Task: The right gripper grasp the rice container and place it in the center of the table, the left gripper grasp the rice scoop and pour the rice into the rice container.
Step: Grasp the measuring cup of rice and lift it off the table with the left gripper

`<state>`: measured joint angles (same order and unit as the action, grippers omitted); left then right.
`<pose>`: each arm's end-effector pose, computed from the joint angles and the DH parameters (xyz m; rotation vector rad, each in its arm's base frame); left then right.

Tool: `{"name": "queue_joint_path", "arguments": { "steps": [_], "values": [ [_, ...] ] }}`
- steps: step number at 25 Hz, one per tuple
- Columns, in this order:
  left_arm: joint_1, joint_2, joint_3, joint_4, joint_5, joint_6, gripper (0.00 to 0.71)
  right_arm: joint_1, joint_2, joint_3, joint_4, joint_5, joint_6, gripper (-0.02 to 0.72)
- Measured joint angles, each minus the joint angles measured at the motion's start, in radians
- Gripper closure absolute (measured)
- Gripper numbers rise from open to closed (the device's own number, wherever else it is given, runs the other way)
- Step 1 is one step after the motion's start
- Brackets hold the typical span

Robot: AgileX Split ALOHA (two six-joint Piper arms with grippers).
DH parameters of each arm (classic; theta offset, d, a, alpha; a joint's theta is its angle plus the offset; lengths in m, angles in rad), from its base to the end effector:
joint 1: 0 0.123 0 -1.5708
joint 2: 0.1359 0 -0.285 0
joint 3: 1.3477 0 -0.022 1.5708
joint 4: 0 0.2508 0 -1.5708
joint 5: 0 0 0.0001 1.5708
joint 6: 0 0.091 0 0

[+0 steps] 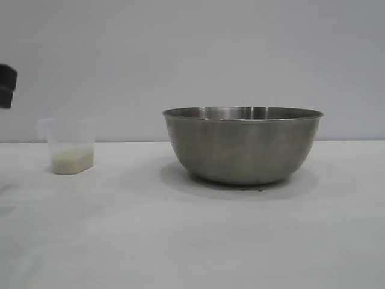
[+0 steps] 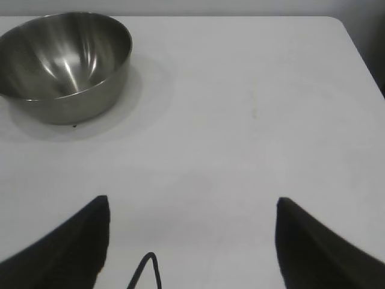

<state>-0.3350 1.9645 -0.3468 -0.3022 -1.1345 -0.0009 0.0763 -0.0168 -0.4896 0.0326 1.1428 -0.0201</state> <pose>0.2501 -0.0611 0.0839 0.0238 1.9686 -0.0340 -0.0100 0.0019 0.2678 -0.1054 2.1178 0.0728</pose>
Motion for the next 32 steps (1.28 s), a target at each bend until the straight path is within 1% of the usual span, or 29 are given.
{"name": "queue_joint_path", "arguments": {
  "steps": [1,2,3,5,8,10,11,13,14,17,20,25,30,32],
  "values": [
    [0.014,0.001,0.0,0.016,0.0,-0.035,0.296,0.0,0.0,0.0,0.0,0.0,0.0,0.232],
    [0.034,0.003,0.0,0.041,0.0,-0.069,0.346,0.0,0.0,0.0,0.0,0.0,0.0,0.232],
    [0.065,0.003,0.0,0.083,-0.002,-0.093,0.331,0.0,0.0,0.0,0.0,0.0,0.0,0.232],
    [0.146,0.005,0.0,0.2,-0.002,-0.13,0.331,0.0,0.0,0.0,0.0,0.0,0.0,0.232],
    [0.301,0.008,-0.011,0.43,-0.002,-0.168,0.331,0.0,0.0,0.0,0.0,0.0,0.0,0.232],
    [0.379,0.008,-0.031,0.567,-0.002,-0.176,0.331,0.0,0.0,0.0,0.0,0.0,0.0,0.232],
    [0.412,0.008,-0.049,0.615,-0.002,-0.178,0.331,0.0,0.0,0.0,0.0,0.0,0.0,0.232],
    [0.451,0.009,-0.09,0.718,-0.002,-0.18,0.331,0.0,0.0,0.0,0.0,0.0,0.0,0.232],
    [0.461,0.009,-0.116,0.759,-0.002,-0.18,0.331,0.0,0.0,0.0,0.0,0.0,0.0,0.232],
    [0.467,0.009,-0.187,0.842,0.01,-0.18,0.331,0.0,0.0,0.0,0.0,0.0,0.0,0.232],
    [0.467,0.009,-0.24,0.904,0.069,-0.18,0.331,0.0,0.0,0.0,0.0,0.0,0.0,0.232],
    [0.467,0.011,-0.267,0.913,0.115,-0.177,0.331,0.0,0.0,0.0,0.0,0.0,0.0,0.232],
    [0.467,0.068,-0.275,0.897,0.13,-0.162,0.331,0.0,0.0,0.0,0.0,0.0,0.0,0.232],
    [0.467,0.093,-0.279,0.885,0.114,-0.152,0.331,0.0,0.0,0.0,0.0,0.0,0.0,0.232]
  ]
}}
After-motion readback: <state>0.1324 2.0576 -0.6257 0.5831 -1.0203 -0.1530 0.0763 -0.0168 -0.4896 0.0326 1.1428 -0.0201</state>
